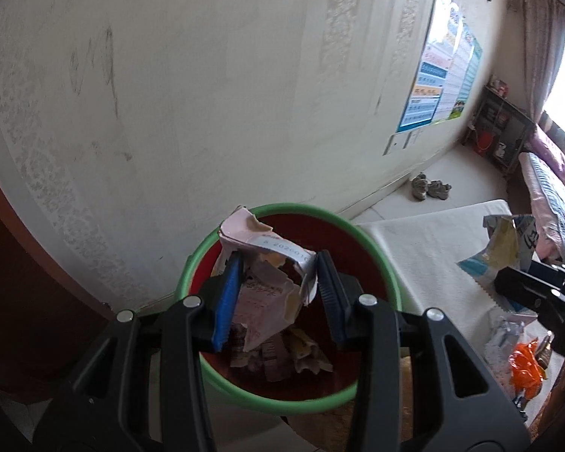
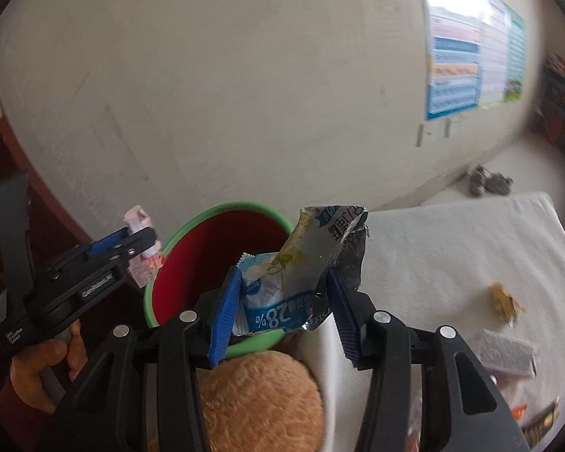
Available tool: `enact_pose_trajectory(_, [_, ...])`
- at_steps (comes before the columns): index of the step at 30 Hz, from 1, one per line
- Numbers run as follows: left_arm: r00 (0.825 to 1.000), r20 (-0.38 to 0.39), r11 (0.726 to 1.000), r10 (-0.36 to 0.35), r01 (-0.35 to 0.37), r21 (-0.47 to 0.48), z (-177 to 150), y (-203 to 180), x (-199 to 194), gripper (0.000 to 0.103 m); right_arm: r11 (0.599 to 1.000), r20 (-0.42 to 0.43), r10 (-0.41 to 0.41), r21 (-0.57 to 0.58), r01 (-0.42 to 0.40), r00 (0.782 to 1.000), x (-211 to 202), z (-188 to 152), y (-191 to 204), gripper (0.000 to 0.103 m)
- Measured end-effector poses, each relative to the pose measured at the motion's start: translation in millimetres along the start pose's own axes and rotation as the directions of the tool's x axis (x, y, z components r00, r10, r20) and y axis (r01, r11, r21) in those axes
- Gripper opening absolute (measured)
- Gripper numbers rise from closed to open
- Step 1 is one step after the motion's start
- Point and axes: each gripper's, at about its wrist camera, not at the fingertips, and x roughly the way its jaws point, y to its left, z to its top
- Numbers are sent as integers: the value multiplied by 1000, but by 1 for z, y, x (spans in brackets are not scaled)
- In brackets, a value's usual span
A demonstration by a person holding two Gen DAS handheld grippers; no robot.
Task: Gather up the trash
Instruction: 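Carry both items over the bucket and open both tools to release them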
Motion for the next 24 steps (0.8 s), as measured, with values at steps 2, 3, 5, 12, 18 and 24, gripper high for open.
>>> enact_pose_trajectory(2, [1000, -11, 1000, 9, -9, -9, 0, 4, 7, 39, 999, -21, 12, -31, -13, 1000, 11, 3, 8, 47])
enact_pose_trajectory(3, [1000, -17, 1000, 13, -13, -12, 0, 6, 10, 39, 999, -32, 19, -40, -21, 999, 16, 4, 11, 47])
enact_pose_trajectory(5, [999, -30, 1000, 20, -21, -18, -2, 10, 16, 39, 998, -54, 32, -52, -35, 998, 25, 5, 16, 47])
enact_pose_trajectory(12, [998, -57, 999, 39, -41, -32, -6, 23, 30, 39, 993, -95, 51, -103, -61, 994, 48, 4, 32, 48])
enact_pose_trajectory(18, [997, -56, 998, 59, -61, -34, -3, 26, 38, 44, 987, -90, 39, -153, -52, 995, 56, 11, 42, 56])
enact_pose_trajectory(24, [996, -24, 995, 81, -83, -52, 1, 27, 37, 65, 985, -51, 20, -173, -29, 999, 48, 10, 41, 72])
